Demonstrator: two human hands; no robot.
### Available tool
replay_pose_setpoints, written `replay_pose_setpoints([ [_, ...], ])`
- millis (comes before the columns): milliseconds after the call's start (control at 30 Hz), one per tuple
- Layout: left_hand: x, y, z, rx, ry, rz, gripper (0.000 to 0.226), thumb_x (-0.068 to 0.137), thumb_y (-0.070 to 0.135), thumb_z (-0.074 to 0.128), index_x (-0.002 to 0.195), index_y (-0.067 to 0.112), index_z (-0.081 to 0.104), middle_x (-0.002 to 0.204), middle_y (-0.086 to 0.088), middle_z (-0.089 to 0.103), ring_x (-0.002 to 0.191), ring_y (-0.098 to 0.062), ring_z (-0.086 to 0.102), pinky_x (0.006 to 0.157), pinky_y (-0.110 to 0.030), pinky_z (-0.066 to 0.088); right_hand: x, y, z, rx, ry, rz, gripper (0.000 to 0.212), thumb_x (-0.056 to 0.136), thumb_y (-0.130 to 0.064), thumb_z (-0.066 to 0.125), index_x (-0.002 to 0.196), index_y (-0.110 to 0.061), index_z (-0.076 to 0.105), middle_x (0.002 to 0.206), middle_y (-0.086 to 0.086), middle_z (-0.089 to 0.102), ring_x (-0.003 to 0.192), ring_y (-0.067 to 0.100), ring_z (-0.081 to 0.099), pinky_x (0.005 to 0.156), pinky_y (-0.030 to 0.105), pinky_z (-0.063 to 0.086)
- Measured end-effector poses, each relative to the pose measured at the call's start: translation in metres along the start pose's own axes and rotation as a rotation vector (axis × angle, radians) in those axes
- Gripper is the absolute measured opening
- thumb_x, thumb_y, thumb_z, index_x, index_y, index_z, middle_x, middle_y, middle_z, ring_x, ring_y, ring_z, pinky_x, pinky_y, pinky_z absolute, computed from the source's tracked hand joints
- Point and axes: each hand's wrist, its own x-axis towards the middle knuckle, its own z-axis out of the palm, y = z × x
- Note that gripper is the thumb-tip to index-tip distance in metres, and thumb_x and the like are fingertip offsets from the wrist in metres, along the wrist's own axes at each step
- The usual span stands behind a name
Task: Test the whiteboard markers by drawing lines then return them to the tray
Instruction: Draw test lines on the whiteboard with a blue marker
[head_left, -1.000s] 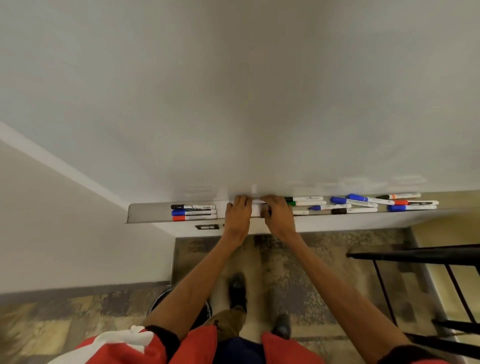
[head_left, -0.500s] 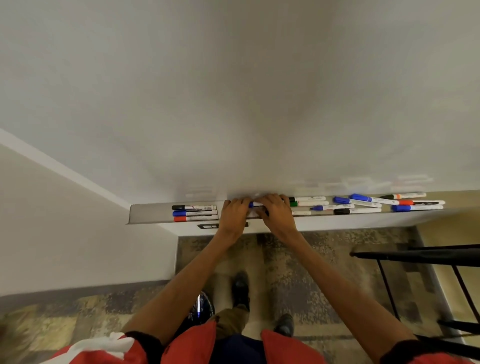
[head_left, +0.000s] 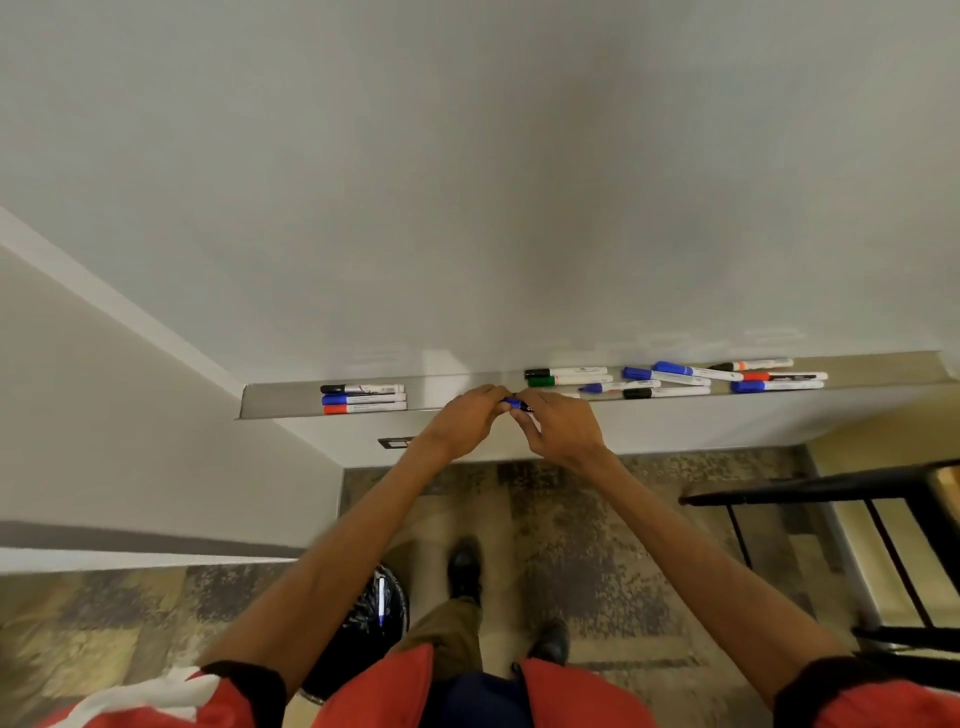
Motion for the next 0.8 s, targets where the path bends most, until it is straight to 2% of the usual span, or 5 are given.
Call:
replay_pose_setpoints([
  [100,-0.009,0.016,0.007,-0.031,0.039,0.020,0.031,0.105,0.021,0.044,0.129,0.012,0.062,0.121,-0.011,0.064,0.099,-0.024,0.062,0.088,-0.030,0.050,-0.016,0.004,-0.009,-0.050,0.003,-0.010,0.046,0.100,-0.049,0.039,0.109,-0.016,0.071,0.085,0.003,0.076,0.062,0.020,0.069,0.052,0.025,0.050],
  [333,-0.033,0.052,0.023,-0.056,0.110,0.059,0.031,0.104,0.020,0.047,0.129,0.008,0.062,0.121,-0.012,0.064,0.095,-0.022,0.065,0.084,-0.021,0.047,-0.046,0.013,-0.033,-0.118,-0.133,-0.003,0.040,0.100,-0.047,0.049,0.112,-0.012,0.066,0.077,0.003,0.072,0.053,0.018,0.060,0.053,0.022,0.038],
  [467,-0.039,0.072,0.024,-0.043,0.142,0.099,0.029,0.104,0.018,0.047,0.126,0.011,0.065,0.116,-0.011,0.067,0.089,-0.017,0.063,0.084,-0.025,0.051,-0.056,0.019,-0.046,-0.140,-0.074,-0.025,0.046,0.096,-0.051,0.046,0.104,-0.012,0.069,0.062,0.001,0.067,0.044,0.010,0.042,0.049,0.017,0.030],
  [600,-0.039,0.089,0.019,-0.016,0.167,0.120,0.028,0.103,0.013,0.048,0.124,0.011,0.067,0.111,-0.010,0.069,0.082,-0.012,0.060,0.077,-0.018,0.045,-0.058,0.022,-0.064,-0.165,0.087,-0.074,0.049,0.096,-0.052,0.040,0.080,-0.017,0.070,0.047,-0.005,0.056,0.038,0.005,0.029,0.044,0.010,0.010],
  [800,-0.045,0.111,0.007,-0.007,0.214,0.154,0.028,0.103,0.017,0.048,0.122,0.011,0.068,0.111,-0.010,0.069,0.088,-0.014,0.060,0.082,-0.023,0.047,-0.057,0.025,-0.081,-0.106,0.105,-0.078,0.061,0.098,-0.058,0.029,0.067,-0.018,0.063,0.051,-0.003,0.059,0.038,0.012,0.047,0.046,0.018,0.028],
])
